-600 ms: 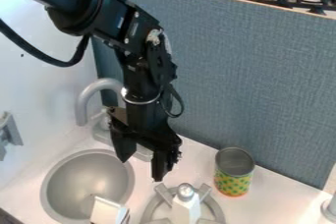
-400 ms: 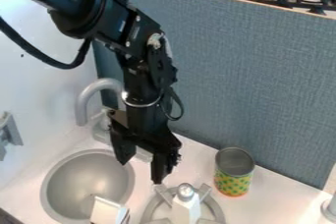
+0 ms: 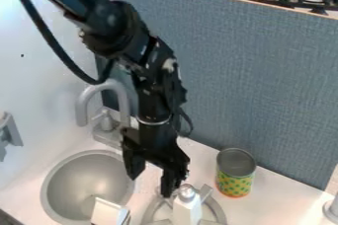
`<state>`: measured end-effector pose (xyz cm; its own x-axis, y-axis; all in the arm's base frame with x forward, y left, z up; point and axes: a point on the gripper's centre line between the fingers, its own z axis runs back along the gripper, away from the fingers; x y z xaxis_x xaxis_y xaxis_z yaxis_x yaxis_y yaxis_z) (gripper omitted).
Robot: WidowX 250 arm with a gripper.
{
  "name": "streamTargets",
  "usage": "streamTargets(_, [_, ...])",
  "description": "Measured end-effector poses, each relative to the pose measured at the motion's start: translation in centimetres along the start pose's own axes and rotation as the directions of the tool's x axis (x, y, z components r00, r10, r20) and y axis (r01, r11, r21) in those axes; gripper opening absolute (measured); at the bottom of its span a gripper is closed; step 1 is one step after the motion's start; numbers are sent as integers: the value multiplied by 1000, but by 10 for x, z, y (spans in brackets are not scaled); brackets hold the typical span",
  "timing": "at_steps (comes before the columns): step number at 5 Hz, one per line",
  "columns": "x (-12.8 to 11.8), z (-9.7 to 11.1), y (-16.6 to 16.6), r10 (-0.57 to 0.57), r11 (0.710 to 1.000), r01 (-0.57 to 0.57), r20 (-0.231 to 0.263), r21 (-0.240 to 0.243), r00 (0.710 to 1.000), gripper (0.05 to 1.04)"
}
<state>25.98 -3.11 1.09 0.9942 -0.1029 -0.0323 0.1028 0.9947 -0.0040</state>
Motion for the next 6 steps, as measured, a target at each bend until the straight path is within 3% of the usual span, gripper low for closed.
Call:
streamTargets(1, [6,-21,-8,27,999,-27,-15,-33,1000,1007])
streamTargets(4, [29,-44,-21,-16,999,16,-16,-30,1000,1007])
streamTargets(5, [32,-49,-31,-69,992,68,-10,-102,998,1007])
streamTargets(6, [34,-53,-31,-62,994,61,-14,-96,998,1007])
